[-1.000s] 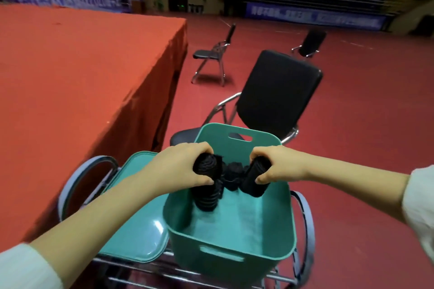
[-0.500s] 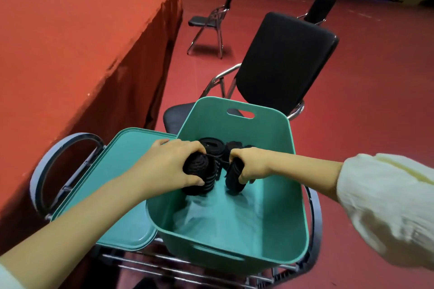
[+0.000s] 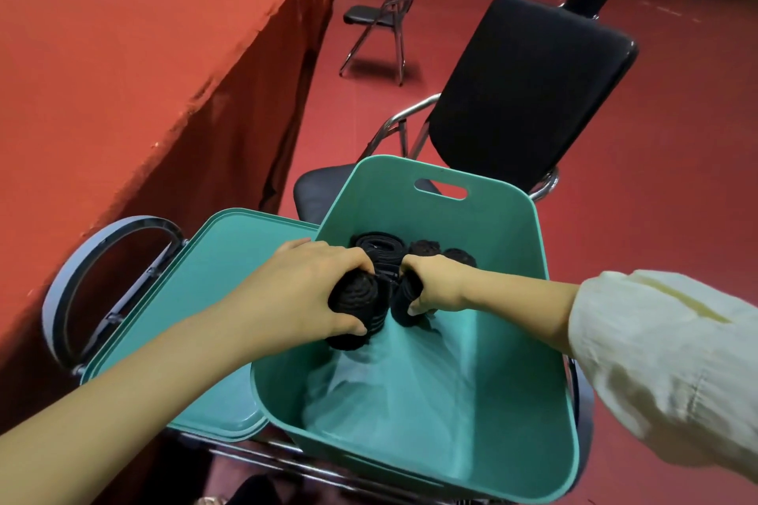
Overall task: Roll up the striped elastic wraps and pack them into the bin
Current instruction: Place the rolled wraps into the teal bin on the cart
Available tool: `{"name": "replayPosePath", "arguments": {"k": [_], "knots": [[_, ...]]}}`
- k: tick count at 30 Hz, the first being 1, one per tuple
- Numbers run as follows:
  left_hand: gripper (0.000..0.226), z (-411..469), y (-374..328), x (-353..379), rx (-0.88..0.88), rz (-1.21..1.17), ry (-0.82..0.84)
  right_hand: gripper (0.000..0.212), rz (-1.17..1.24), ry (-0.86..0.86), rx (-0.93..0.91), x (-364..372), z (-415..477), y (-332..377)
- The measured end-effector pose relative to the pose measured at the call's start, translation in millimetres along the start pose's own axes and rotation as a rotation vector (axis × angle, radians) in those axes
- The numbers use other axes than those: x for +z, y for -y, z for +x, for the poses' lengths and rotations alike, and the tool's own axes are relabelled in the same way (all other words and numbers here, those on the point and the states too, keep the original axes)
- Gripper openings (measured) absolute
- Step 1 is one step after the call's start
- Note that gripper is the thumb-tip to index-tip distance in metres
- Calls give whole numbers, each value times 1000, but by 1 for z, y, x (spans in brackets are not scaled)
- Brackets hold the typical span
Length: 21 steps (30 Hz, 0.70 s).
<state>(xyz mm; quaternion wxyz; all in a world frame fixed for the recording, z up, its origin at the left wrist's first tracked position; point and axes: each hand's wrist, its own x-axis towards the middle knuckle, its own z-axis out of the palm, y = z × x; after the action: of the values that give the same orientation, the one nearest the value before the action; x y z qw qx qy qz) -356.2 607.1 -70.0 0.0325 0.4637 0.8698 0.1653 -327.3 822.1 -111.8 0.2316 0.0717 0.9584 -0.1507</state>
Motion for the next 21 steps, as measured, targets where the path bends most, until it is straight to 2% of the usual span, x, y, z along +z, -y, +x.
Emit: {"name": "replayPosePath", "arguments": {"k": [15, 17, 21], "knots": [[52, -1, -4, -2, -9, -64, 68, 74, -5, 7, 43, -6, -10, -2], [53, 0, -6, -4, -24, -72, 87, 72, -11, -2, 46, -16, -20, -2], [55, 3, -12, -8, -48, 14, 97, 51, 33, -55, -8, -40, -48, -2]]}}
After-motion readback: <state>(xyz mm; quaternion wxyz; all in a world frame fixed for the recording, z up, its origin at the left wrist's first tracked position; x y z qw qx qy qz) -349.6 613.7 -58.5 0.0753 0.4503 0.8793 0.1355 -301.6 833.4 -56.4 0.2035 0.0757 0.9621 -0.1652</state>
